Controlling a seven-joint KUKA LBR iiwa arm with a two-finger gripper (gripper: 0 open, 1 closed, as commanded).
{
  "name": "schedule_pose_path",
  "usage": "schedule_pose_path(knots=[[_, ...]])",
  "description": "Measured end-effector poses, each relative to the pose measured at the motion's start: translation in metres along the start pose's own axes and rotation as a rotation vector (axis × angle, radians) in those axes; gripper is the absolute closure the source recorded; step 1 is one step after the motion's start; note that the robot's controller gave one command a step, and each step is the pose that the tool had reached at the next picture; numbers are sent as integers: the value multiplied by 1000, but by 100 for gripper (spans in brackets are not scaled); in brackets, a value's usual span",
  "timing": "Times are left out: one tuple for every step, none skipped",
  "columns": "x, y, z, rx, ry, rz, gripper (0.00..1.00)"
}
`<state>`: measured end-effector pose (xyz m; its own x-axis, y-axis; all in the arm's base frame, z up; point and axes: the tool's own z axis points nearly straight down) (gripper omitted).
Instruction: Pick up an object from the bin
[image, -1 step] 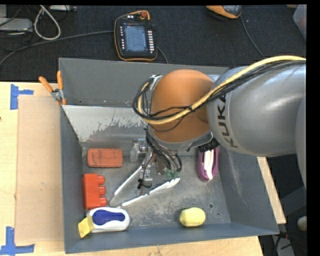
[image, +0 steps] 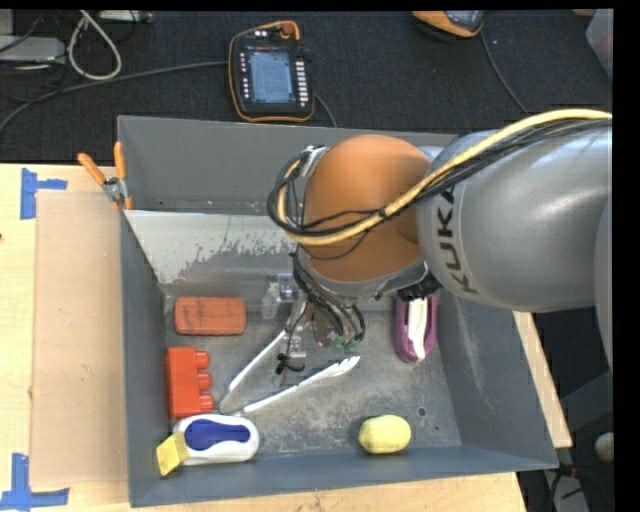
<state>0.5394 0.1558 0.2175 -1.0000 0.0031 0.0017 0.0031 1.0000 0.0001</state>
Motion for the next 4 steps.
schedule_pose_path(knots=[[11,-26,122,-1,1,138,0],[13,-27,148,-3,-6,24,0],[13,-28,144,1,6,153,0],[14,-27,149,-3,-3,29,0]])
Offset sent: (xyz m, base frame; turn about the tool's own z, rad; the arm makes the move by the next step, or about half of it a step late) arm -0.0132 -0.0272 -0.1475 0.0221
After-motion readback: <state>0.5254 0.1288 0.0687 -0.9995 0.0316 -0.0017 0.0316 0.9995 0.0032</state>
